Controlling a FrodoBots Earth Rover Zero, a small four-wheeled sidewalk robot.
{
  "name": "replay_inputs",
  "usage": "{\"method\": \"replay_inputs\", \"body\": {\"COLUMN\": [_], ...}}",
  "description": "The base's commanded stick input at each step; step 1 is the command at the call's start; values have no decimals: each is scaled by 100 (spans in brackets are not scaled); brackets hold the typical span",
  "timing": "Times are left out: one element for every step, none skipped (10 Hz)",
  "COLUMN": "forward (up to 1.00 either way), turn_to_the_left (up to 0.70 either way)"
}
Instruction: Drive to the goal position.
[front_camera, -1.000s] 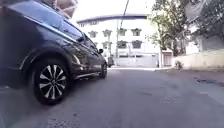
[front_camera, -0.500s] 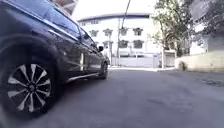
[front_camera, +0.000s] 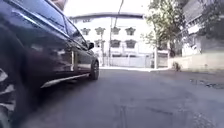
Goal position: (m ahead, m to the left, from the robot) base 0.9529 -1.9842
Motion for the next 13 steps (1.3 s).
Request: {"method": "replay_inputs", "body": {"forward": [100, 100, 100, 100, 100, 100, 100, 100, 100, 100, 100, 100, 100], "turn_to_the_left": [-29, -17, -2, -39, -40, -40, -41, -41, -41, -41, -41, -41, -41]}}
